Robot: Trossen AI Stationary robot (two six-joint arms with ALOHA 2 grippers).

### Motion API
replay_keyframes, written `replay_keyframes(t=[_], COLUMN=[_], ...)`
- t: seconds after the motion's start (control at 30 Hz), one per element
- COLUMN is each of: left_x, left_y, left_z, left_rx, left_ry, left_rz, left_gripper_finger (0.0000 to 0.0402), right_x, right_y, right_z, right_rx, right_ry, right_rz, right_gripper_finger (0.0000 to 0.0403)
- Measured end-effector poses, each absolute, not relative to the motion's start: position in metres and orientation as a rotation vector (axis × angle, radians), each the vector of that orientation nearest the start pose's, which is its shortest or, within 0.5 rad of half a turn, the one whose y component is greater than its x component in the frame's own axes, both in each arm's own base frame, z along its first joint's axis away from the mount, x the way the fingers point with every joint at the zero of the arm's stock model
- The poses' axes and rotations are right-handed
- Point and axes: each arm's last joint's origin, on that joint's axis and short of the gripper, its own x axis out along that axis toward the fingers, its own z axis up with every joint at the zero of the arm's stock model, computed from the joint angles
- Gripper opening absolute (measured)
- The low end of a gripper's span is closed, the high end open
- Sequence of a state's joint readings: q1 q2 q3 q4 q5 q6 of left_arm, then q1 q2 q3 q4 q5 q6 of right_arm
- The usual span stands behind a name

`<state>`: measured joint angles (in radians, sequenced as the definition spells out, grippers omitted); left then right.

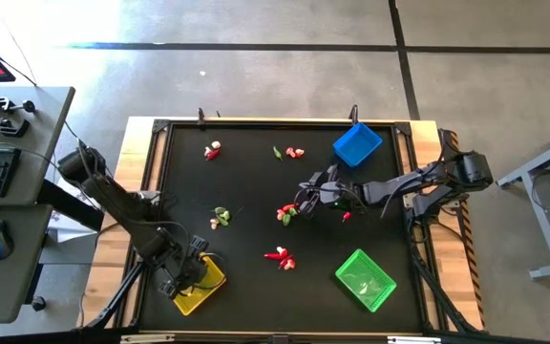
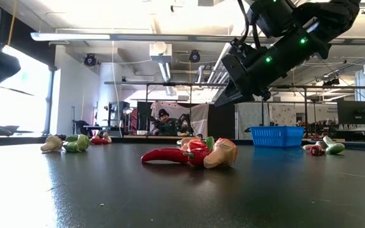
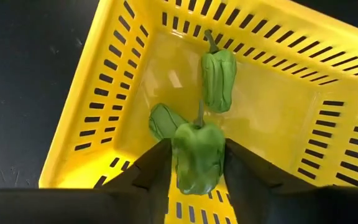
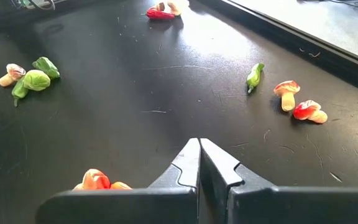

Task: Sort produce into baskets
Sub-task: Put the green chili pepper into the yellow bin

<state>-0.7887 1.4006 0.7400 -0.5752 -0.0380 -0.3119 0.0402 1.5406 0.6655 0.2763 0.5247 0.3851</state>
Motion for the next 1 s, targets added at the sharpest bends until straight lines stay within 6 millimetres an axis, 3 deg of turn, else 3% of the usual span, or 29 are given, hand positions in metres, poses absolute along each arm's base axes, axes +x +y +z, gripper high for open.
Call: replay_keyframes(t=[0.3, 0.43, 0.57, 0.8, 1.0], left_x=[0.178, 0.191, 0.202, 0.217, 0.219], left_y=[-0.174, -0.166, -0.139, -0.074, -0.032], left_z=[0.207, 0.221, 0.222, 0.212, 0.194], left_rx=[0.312, 0.254, 0.230, 0.209, 0.219], left_ry=[1.216, 1.205, 1.234, 1.319, 1.369], left_rz=[-0.447, -0.383, -0.289, -0.069, 0.037], left_gripper_finger=[0.0151, 0.0144, 0.0125, 0.0092, 0.0113], right_x=[0.292, 0.292, 0.292, 0.293, 0.297], right_y=[-0.003, -0.003, -0.003, -0.003, -0.003], right_z=[0.165, 0.165, 0.165, 0.162, 0.141], right_rx=[0.198, 0.198, 0.198, 0.194, 0.206], right_ry=[0.483, 0.483, 0.483, 0.495, 0.552], right_rz=[-0.573, -0.573, -0.573, -0.575, -0.592], right_gripper_finger=[0.0000, 0.0000, 0.0000, 0.0000, 0.0000])
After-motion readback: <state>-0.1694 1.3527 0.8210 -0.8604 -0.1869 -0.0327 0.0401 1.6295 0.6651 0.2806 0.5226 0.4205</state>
